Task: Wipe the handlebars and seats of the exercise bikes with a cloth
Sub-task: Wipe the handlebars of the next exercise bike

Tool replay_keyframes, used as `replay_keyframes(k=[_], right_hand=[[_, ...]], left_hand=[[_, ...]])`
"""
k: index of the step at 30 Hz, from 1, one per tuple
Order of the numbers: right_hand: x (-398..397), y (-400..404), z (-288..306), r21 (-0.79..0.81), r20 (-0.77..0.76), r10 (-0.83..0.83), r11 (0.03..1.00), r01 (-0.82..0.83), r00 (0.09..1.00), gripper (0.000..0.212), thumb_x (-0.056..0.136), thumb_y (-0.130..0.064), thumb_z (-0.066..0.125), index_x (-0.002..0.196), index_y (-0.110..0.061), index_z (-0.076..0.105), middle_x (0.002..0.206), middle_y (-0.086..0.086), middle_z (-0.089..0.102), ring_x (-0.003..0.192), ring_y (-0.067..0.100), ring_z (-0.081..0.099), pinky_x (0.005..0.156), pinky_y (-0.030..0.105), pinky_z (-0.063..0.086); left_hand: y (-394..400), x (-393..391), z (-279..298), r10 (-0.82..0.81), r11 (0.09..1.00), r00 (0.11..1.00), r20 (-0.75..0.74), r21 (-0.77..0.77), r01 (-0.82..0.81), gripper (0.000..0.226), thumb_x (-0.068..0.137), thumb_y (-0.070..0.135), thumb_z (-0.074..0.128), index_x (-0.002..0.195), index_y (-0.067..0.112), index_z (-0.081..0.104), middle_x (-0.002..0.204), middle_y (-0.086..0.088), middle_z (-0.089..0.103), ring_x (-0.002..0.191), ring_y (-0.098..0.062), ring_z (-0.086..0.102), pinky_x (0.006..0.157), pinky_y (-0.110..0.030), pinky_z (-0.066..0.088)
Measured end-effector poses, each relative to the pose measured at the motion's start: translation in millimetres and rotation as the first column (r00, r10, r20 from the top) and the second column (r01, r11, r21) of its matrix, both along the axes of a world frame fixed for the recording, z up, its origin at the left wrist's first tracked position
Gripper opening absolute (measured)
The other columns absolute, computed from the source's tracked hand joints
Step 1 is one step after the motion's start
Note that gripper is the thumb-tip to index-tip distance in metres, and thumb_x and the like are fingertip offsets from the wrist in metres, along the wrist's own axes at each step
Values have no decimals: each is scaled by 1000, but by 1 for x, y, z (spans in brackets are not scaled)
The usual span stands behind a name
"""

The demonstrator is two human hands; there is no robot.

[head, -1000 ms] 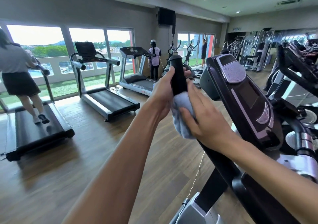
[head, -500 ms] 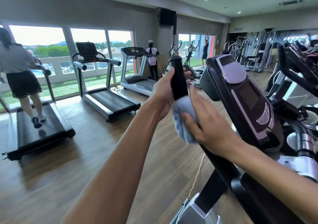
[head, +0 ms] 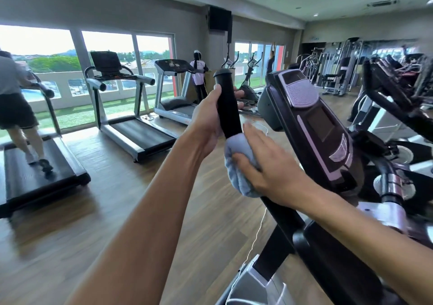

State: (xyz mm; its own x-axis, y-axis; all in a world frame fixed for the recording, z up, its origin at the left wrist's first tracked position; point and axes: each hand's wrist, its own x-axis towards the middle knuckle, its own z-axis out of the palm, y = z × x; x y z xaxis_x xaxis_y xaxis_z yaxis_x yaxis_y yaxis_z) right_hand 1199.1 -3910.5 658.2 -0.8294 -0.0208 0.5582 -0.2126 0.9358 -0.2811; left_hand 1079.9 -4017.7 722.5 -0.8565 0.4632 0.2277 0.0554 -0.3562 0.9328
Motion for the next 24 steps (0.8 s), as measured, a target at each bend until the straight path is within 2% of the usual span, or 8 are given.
replay_keyframes(k=[4, 6, 10, 13, 15, 18, 20, 24], right_hand=[[72, 26, -22, -68, 183, 77, 996, -66, 980, 86, 90, -67, 31, 158, -15, 30, 151, -5, 44, 140, 9, 41, 106, 2, 18], [60, 26, -22, -32, 126, 59, 998, -56, 990, 82, 93, -61, 32, 158, -11, 31, 151, 2, 47, 140, 13, 41, 108, 2, 17], [-24, 2, 11, -111, -75, 18, 993, -27, 997, 74, 102, -46, 34, 157, 4, 26, 165, 20, 26, 154, 25, 24, 119, 13, 10], [-57, -15, 24, -158, -223, -67, 987, 32, 972, 73, 104, -43, 34, 155, 8, 27, 161, 24, 33, 150, 33, 32, 118, 24, 20], [-43, -17, 19, -153, -205, -65, 988, 33, 977, 78, 100, -49, 34, 156, 5, 28, 158, 23, 38, 147, 32, 36, 114, 23, 23], [2, -9, -3, 25, -58, -22, 999, 23, 998, 81, 93, -54, 36, 155, -1, 34, 157, 16, 42, 145, 27, 38, 118, 31, 28], [29, 2, -12, 56, 23, -36, 998, 35, 999, 82, 87, -57, 36, 154, -8, 37, 152, 5, 47, 140, 20, 43, 114, 35, 39], [44, 7, -13, -69, 56, -99, 992, 103, 993, 88, 81, -62, 33, 154, -14, 37, 146, 0, 52, 133, 16, 49, 109, 30, 39]], left_hand=[[2, 1, -1, 6, 1000, 999, -39, -20, -7, 48, 113, 42, 25, 116, 19, 68, 128, -2, 72, 120, -25, 66, 108, -42, 44], [4, -1, -2, 2, 1000, 999, -41, -9, -2, 47, 113, 42, 25, 127, 16, 62, 132, -2, 70, 113, -21, 66, 100, -38, 47], [4, -3, -3, -41, 999, 999, 18, 37, 40, 46, 112, 40, 29, 115, 12, 65, 109, -5, 75, 92, -18, 70, 88, -32, 55], [2, -3, -2, -103, 992, 992, 77, 76, 97, 46, 111, 39, 36, 104, 9, 69, 93, -9, 76, 80, -18, 73, 72, -28, 61], [1, -3, -1, -79, 994, 995, 66, 80, 73, 46, 111, 40, 35, 108, 8, 69, 107, -11, 75, 91, -21, 71, 85, -34, 59], [1, -2, -2, -15, 999, 1000, 6, 32, 15, 44, 113, 38, 29, 118, 13, 65, 129, -7, 71, 114, -25, 63, 108, -42, 46], [1, -4, -3, -5, 1000, 999, -35, 0, 5, 44, 113, 39, 28, 119, 17, 65, 130, -4, 71, 119, -24, 63, 110, -41, 44], [3, 0, -3, -3, 1000, 998, -56, -4, 3, 43, 113, 41, 27, 114, 21, 66, 127, 1, 72, 120, -24, 64, 112, -43, 43]])
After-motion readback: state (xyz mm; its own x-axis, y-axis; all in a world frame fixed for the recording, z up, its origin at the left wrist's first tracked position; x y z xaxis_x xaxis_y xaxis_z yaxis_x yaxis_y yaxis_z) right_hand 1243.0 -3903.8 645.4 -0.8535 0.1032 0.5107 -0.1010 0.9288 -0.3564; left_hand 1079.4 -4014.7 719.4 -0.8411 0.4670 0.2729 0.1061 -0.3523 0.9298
